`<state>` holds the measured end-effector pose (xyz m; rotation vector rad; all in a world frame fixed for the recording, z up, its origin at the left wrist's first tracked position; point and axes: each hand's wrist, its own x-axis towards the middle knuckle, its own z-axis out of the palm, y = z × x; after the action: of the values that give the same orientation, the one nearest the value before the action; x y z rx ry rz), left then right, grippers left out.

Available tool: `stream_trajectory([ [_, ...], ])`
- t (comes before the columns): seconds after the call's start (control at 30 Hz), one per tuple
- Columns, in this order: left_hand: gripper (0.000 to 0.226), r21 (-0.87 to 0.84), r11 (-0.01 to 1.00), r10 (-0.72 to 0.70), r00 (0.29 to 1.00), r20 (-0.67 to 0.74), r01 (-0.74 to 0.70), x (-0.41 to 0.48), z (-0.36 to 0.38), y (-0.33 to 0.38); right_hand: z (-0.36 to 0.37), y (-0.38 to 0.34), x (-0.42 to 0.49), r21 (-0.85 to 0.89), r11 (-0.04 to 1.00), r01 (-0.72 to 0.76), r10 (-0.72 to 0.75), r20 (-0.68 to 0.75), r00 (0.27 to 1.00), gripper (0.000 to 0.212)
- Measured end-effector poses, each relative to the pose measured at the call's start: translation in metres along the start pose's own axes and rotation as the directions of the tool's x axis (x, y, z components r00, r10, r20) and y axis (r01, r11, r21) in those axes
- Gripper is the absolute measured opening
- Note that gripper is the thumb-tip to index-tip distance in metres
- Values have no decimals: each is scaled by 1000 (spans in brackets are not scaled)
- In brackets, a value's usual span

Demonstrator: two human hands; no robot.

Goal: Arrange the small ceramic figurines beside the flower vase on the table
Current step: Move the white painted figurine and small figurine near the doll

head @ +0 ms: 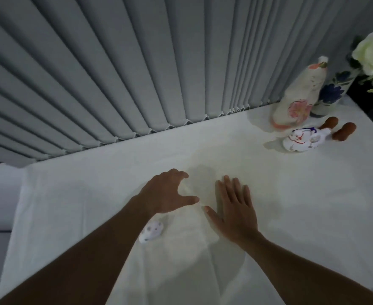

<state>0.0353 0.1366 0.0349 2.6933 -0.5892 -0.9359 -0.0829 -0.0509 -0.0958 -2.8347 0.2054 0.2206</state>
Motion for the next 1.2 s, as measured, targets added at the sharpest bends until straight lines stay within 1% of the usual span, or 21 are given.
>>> stream_trajectory([
  [0.17, 103, 79, 994, -81, 985, 149, 70, -34, 9, -50, 12, -11, -6, -70, 997, -29, 26, -49, 998, 89],
  [0.23, 104, 134, 986, -125, 966, 227, 96, -42, 17, -63, 13, -11, -6, -85, 996, -30, 25, -65, 998, 88],
  [0.27, 99, 168, 981, -139, 956, 259, 97, -44, 22, -70, 14, -12, -5, -88, 996, -32, 26, -68, 997, 88],
  [0.33, 76, 187, 978, -138, 951, 276, 88, -45, 34, -82, 15, -12, -5, -84, 996, -38, 33, -66, 997, 88],
  [0.4, 51, 129, 988, -119, 964, 239, 90, -45, 44, -92, 15, -11, -4, -83, 996, -45, 40, -67, 997, 89],
  [0.47, 43, 70, 994, -94, 973, 208, 81, -45, 49, -96, 14, -11, -4, -82, 995, -51, 45, -66, 997, 89],
  [0.63, 38, -34, 999, -2, 997, 75, 5, -32, 51, -94, 14, -12, -3, -73, 995, -63, 58, -73, 996, 89],
  [0.77, 31, -70, 995, 77, 997, -13, -78, -12, 47, -76, 14, -11, -4, -45, 997, -63, 59, -81, 995, 89],
  [0.83, 30, -87, 990, 109, 993, -36, -111, 0, 44, -64, 14, -8, -3, -21, 998, -61, 60, -80, 995, 88],
  [0.93, 31, -108, 985, 130, 990, -54, -135, 23, 39, -43, 14, 4, -3, 37, 998, -55, 59, -121, 991, 87],
  [1.07, 29, -162, 966, 188, 978, -90, -200, 58, 29, -4, 3, 46, -3, 95, 978, -187, 201, -177, 964, 89],
  [1.2, 28, -102, 958, 256, 960, -116, -268, 102, 23, 40, -16, 104, 4, 93, 937, -336, 348, -185, 919, 94],
])
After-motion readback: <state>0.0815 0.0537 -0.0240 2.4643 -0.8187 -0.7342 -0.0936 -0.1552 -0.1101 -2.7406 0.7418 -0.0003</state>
